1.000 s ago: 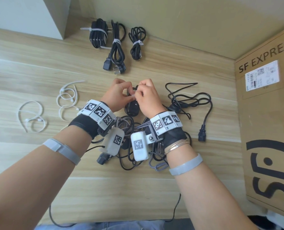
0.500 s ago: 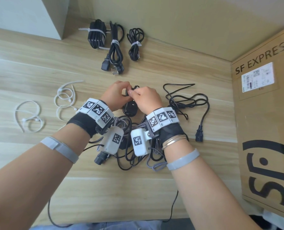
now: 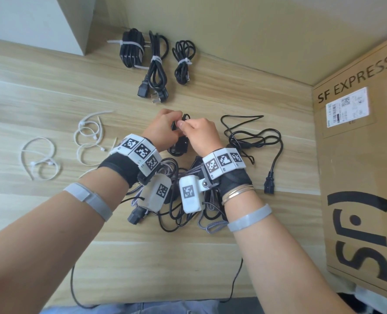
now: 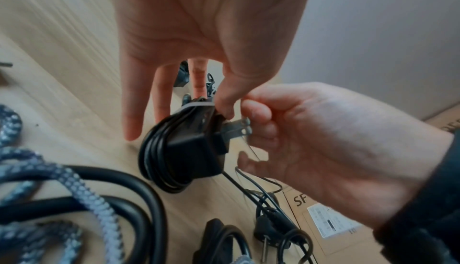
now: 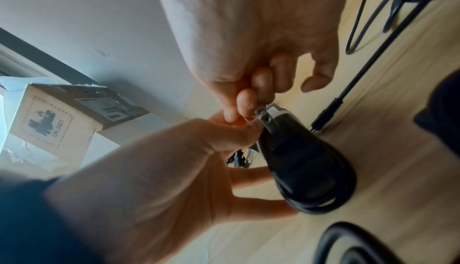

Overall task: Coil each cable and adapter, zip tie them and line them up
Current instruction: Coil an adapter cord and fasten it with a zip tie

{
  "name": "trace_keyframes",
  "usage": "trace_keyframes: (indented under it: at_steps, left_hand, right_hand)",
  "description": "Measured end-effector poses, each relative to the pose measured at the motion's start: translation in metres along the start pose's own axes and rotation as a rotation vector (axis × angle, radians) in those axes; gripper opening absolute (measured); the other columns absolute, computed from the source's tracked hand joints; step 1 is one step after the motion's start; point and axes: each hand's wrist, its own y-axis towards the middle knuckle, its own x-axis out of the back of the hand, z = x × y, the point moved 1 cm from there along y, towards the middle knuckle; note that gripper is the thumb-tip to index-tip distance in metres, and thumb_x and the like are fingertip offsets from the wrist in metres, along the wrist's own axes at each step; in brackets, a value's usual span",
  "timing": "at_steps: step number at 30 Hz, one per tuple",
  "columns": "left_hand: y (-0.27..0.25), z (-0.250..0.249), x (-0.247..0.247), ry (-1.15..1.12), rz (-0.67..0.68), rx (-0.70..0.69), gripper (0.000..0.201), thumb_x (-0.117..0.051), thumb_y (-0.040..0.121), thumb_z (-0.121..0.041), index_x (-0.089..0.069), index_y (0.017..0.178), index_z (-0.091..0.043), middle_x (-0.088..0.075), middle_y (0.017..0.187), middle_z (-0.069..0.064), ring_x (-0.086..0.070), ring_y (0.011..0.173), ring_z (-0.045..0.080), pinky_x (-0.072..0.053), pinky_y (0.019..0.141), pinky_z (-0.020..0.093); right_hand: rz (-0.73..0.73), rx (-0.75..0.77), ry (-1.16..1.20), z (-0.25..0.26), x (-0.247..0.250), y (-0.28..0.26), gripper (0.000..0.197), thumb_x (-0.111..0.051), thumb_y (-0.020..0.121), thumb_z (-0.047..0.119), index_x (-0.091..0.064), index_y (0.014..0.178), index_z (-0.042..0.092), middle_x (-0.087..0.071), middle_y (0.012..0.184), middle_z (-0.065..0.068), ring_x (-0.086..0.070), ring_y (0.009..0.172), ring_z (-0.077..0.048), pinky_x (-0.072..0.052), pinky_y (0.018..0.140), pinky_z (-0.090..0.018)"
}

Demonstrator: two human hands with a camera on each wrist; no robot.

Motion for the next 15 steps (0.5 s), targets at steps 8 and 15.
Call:
trace_keyframes:
  at_steps: [8,15]
  left_hand:
    - [0.002,-0.007,0.005,-0.033,-0.038,0.004,0.015,-0.067,0.08,-0.011,-0.055,0.09,-0.01,-0.043,0.12,0.013,-0.047,0.106,0.021,-0.043,0.098,0.035]
    - [0.01,-0.021,0.012,-0.102,-0.061,0.036,0.048,-0.069,0.076,-0.009,-0.047,0.118,-0.02,-0.034,0.13,0.012,-0.041,0.115,0.021,-0.048,0.089,0.03]
  right_hand:
    - [-0.085,0.026,0.106,-0.015,0.005,0.006,0.041,-0.055,0.093,0.025,-0.048,0.053,0.023,-0.05,0.097,0.0,-0.052,0.09,-0.018,-0.037,0.077,-0.023]
    - [-0.2,-0.018,0.363,-0.017,0.022,0.002,0.047,-0.055,0.093,0.017,-0.046,0.047,0.022,-0.051,0.085,-0.002,-0.062,0.093,-0.035,-0.057,0.074,-0.05]
